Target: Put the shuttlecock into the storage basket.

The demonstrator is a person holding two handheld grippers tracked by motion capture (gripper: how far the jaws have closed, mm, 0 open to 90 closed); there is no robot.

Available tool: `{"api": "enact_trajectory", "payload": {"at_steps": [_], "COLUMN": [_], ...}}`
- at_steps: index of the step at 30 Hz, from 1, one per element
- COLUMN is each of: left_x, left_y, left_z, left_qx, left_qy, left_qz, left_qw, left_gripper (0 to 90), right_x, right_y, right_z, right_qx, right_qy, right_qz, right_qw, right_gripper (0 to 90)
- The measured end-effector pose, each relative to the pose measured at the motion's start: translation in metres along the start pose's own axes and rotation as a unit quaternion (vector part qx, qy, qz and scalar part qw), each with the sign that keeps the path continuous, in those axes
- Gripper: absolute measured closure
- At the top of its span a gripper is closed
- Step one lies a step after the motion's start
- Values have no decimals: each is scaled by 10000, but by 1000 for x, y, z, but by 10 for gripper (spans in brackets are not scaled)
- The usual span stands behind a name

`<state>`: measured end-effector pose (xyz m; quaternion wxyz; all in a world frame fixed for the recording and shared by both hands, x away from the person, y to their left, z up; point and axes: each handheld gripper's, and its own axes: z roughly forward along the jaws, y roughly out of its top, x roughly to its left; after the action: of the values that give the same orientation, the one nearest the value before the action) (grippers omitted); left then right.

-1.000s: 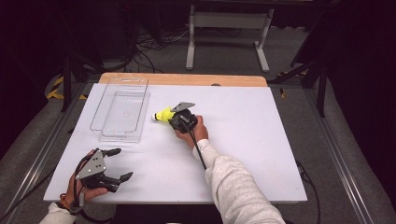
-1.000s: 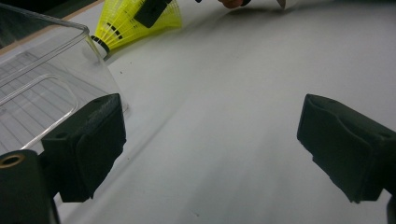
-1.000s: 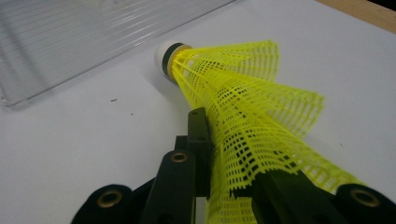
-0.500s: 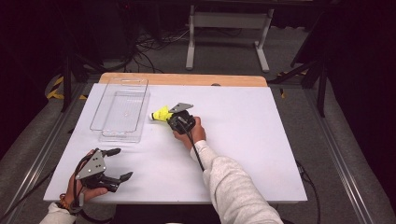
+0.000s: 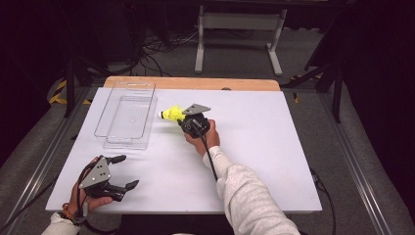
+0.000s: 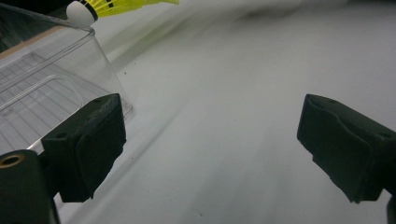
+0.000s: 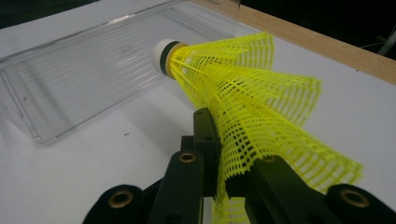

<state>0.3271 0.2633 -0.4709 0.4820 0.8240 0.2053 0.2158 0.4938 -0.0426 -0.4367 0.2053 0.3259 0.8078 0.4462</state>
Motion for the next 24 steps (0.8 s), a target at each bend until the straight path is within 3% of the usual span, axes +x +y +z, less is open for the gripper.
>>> {"api": "enact_trajectory", "payload": {"at_steps": [24], "left_x": [1], "left_y": [0], "left_z": [-2], "left_qx": [-13], "left_qy": [59], "left_qz": [-4], "left_qw": [10000], "left_gripper": [90], "right_x": [10], "right_y": [24], "right_z": [-26], "right_qx": [-365], "right_qy": [155], "right_qz": [-261], "right_qw": [9989], "right_gripper": [873]}}
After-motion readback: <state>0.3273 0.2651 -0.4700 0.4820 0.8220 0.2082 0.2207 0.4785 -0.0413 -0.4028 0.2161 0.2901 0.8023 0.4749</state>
